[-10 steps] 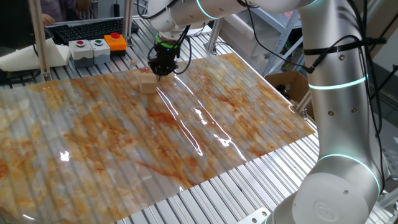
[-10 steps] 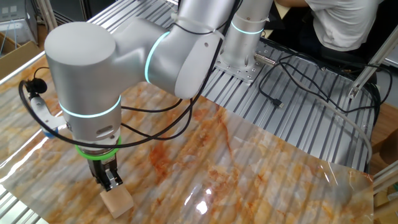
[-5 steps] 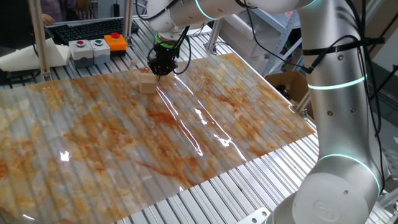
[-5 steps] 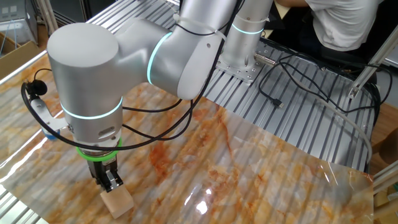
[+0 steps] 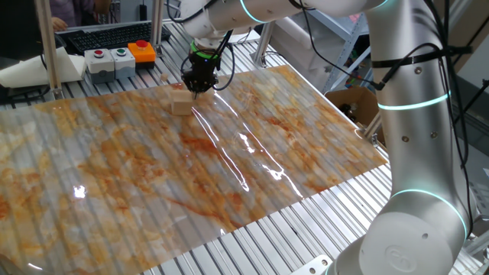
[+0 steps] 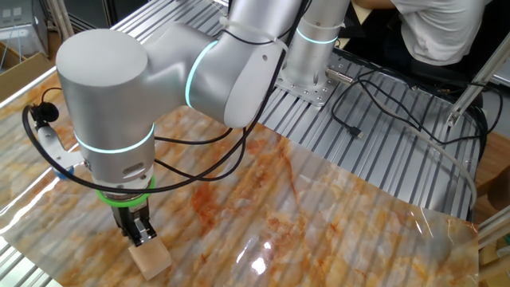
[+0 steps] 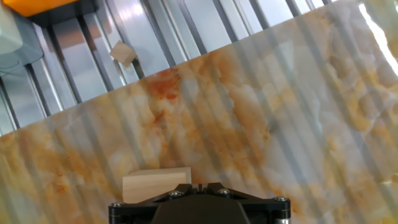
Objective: Use the gripper to push the small block from left to right
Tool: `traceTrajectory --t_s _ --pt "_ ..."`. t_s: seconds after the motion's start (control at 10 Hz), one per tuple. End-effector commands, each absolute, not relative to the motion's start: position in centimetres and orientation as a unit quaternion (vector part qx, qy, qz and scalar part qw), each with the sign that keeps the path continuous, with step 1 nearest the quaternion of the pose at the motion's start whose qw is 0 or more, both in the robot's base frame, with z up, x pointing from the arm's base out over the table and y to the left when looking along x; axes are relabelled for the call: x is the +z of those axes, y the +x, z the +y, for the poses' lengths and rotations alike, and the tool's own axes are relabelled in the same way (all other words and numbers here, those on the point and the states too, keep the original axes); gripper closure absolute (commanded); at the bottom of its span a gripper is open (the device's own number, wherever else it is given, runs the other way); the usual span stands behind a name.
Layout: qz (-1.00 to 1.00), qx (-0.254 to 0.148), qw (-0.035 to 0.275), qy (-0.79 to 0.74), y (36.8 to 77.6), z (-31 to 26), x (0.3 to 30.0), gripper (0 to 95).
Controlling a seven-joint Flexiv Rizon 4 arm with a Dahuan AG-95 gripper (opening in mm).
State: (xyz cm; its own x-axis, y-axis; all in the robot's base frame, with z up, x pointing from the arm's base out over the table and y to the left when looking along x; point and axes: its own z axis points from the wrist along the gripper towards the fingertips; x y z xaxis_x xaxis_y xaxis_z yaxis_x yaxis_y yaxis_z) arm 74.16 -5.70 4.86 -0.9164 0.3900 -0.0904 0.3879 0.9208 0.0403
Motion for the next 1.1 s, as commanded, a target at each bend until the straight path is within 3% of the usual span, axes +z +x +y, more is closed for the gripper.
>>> traceTrajectory --t_s 0.1,1.1 --pt "0.979 0.011 0.049 0.199 74.09 -5.70 4.95 95.0" --pt "0.985 -0.015 0.040 0.168 73.66 -5.84 4.86 95.0"
